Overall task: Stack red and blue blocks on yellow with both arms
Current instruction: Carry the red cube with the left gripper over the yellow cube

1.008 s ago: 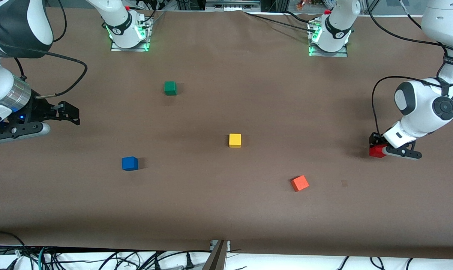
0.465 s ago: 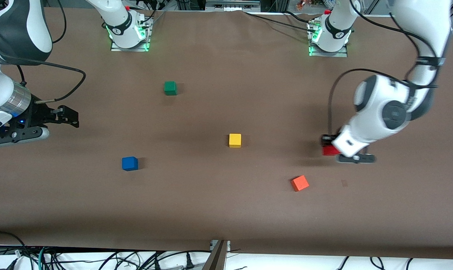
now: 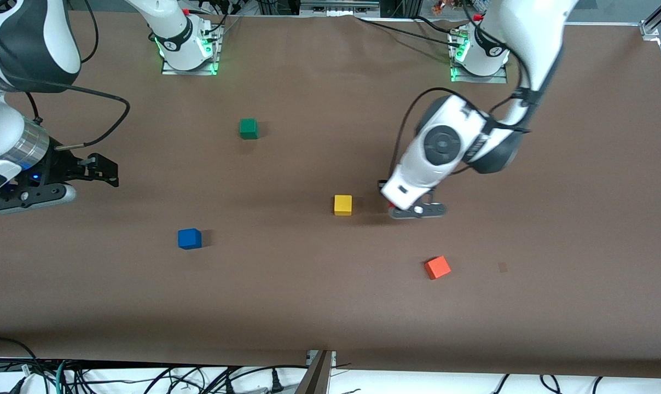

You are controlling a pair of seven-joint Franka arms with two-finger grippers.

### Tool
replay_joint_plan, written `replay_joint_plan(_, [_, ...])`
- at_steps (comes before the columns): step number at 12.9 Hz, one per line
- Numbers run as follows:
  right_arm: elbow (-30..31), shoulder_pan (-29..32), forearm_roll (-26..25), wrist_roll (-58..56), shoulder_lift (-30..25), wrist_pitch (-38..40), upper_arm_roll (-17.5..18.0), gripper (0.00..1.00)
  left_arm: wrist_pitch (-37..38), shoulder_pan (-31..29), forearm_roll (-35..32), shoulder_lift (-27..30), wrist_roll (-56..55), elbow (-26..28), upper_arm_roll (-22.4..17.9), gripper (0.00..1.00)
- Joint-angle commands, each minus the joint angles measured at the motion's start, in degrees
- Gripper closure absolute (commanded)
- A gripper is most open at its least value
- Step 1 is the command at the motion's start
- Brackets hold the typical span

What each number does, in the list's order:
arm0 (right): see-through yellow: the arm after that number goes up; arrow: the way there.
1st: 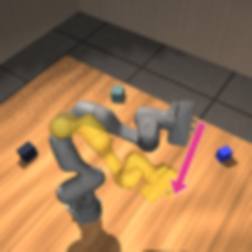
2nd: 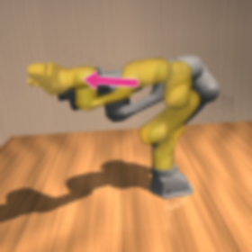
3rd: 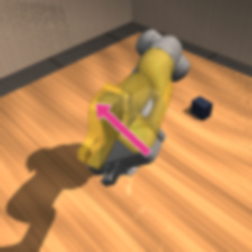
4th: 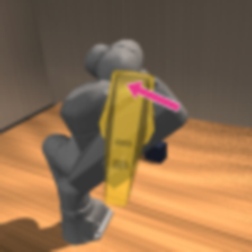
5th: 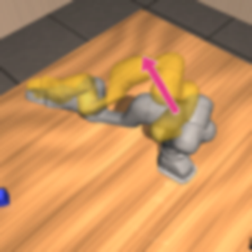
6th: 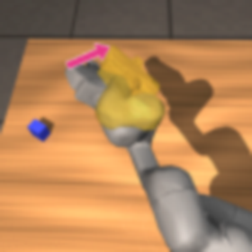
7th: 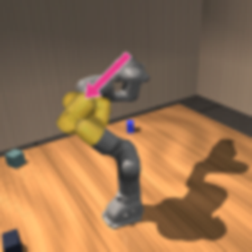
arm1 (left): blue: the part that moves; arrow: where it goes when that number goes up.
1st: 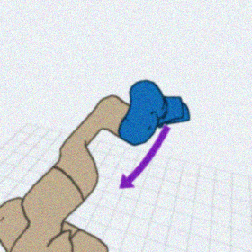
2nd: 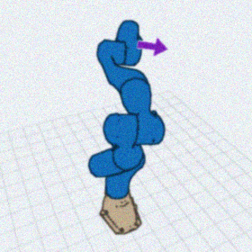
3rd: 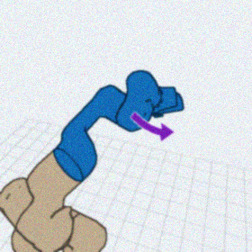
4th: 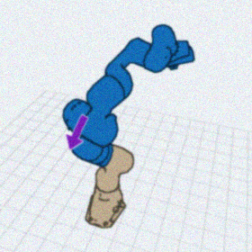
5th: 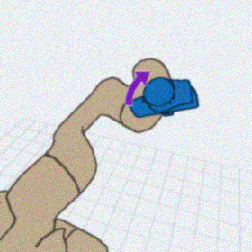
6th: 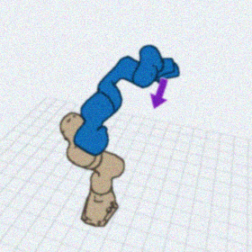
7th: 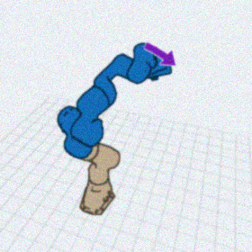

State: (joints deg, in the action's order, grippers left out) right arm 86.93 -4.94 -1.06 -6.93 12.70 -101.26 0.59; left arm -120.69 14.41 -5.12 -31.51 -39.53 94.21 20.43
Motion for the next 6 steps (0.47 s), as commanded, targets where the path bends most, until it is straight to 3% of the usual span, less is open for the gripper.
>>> replay_joint_plan(1, [-0.36, -1.74, 0.10, 0.69, 0.39, -1.91, 0.20, 0.00, 1.51, 4.57, -1.03, -5.22, -1.52, -6.92, -1.18, 1.00])
replay_joint_plan(6, [-0.36, -1.74, -0.60, -0.36, 4.70, -5.69, 0.11, 0.00, 1.42, 8.61, -3.30, -6.63, -1.60, -8.25, -1.62, 1.00])
